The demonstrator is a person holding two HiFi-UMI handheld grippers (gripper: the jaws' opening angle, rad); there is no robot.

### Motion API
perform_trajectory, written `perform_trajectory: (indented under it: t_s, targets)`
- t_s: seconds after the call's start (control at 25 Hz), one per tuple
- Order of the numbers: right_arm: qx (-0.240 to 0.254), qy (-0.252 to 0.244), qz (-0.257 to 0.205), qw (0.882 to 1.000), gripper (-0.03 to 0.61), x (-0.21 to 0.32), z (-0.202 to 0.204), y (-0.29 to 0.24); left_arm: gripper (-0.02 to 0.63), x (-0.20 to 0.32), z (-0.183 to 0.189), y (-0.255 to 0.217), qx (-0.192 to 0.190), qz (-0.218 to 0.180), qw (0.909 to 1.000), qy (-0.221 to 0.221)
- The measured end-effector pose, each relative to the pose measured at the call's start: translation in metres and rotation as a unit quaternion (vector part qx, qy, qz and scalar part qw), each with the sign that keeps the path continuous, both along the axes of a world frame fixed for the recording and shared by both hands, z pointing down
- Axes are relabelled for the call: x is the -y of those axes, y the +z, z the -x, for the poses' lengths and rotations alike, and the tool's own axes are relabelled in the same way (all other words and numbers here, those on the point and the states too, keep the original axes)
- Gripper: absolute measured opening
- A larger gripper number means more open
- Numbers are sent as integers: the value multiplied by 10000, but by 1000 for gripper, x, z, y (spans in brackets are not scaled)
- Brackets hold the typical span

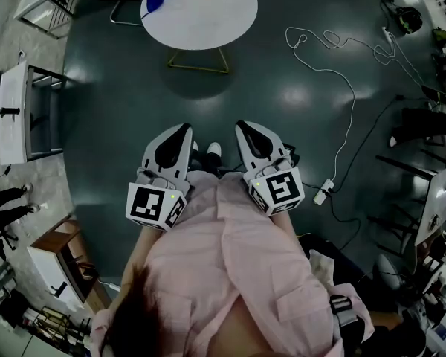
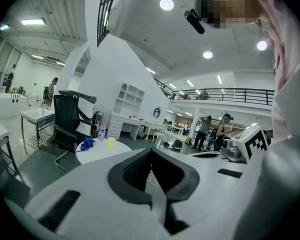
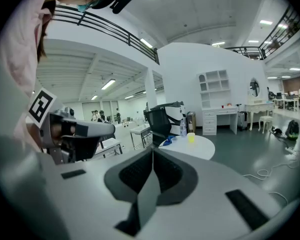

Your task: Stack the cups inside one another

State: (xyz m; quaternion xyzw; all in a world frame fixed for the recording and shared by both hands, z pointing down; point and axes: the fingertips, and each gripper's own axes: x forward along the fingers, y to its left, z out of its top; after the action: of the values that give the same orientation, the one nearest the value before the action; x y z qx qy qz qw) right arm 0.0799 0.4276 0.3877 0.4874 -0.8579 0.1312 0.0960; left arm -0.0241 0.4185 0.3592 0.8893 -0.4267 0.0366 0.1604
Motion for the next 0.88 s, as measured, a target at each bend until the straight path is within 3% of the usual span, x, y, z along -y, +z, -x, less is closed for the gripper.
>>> perform_trajectory:
  t_s: [0.56, 0.72, 0.88]
  targets:
    - [-811, -1059, 1, 9911, 32, -13, 31, 12, 18, -6, -17, 11, -98, 101, 9999, 3]
    - [-775, -915, 82, 9927, 32, -1, 25, 16, 17, 5, -20, 14, -107, 154, 9998, 79]
    - [-506, -466, 35, 9976, 32, 30, 16, 12, 18, 32, -15, 16, -92, 118, 9997, 172]
